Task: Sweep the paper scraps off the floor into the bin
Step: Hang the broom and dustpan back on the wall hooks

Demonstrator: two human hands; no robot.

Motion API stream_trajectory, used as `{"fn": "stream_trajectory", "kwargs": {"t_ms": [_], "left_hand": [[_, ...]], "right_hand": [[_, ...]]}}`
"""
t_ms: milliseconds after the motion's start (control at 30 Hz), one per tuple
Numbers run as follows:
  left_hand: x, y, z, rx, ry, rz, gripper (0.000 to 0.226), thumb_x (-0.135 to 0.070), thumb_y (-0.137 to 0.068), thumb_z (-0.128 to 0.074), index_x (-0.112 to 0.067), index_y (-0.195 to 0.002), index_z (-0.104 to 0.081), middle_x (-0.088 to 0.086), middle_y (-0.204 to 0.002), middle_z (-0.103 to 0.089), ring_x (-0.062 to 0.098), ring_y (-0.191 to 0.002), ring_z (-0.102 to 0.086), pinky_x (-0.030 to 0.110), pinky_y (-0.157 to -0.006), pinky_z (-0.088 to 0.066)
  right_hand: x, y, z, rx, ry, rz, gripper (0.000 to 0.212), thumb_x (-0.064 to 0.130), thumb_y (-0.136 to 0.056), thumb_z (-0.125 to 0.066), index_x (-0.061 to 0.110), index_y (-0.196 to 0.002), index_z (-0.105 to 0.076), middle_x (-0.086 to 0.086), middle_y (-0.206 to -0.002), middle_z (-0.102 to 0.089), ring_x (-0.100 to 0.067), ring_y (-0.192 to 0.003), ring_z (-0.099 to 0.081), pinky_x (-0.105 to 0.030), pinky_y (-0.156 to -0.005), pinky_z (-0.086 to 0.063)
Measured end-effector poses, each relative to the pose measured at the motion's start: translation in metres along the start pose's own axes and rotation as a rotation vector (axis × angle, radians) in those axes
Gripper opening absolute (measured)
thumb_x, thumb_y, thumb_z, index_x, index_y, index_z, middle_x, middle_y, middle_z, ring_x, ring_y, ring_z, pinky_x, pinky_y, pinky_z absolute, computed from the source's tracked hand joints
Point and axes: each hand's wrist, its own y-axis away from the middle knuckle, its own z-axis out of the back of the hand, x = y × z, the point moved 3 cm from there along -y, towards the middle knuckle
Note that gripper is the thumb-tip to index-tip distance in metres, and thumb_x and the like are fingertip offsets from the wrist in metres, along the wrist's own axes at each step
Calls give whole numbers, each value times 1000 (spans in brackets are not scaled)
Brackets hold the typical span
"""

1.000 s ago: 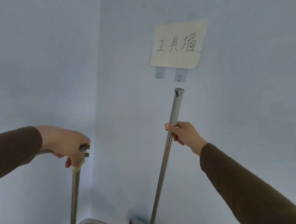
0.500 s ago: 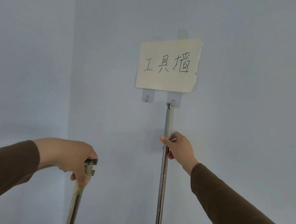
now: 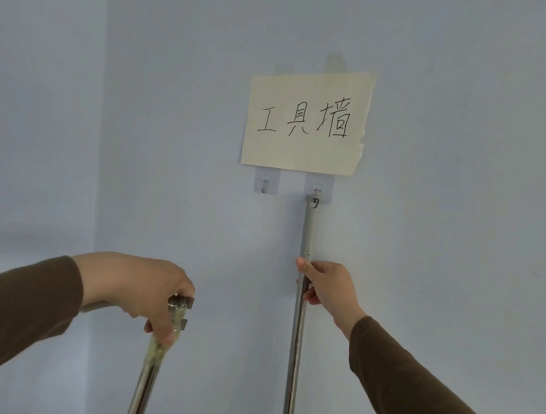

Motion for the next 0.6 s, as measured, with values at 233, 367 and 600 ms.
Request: {"fn": "stream_trajectory", "kwargs": {"t_ms": [233, 367, 600], "left_hand": [[-24, -3, 57, -201, -130, -145, 29, -39, -71, -84, -21, -73, -62, -9, -65, -56, 3, -54, -46, 21, -52, -33], [-40, -12, 103, -296, -219, -180, 28, -43, -74, -82, -24, -73, -61, -11, -68, -56, 10, -64, -50, 28, -59, -35], [-68, -45, 141, -548, -170, -289, 36, -42, -80, -78, -37, -113, -65, -11, -102, -63, 17, -95, -58, 35, -82, -46]], "right_hand": [[25, 43, -6, -173, 826, 233, 61, 84, -75, -47, 23, -73, -57, 6, -67, -63, -15, -63, -60, -29, -58, -47], [9, 105, -107, 542, 244, 166, 76, 82, -69, -60, 43, -133, -50, 15, -119, -62, -8, -79, -67, -31, -71, -57], [20, 71, -147, 251, -162, 119, 22, 39, -94, -57, 17, -91, -55, 3, -71, -59, -14, -55, -61, -45, -61, -59]]}}
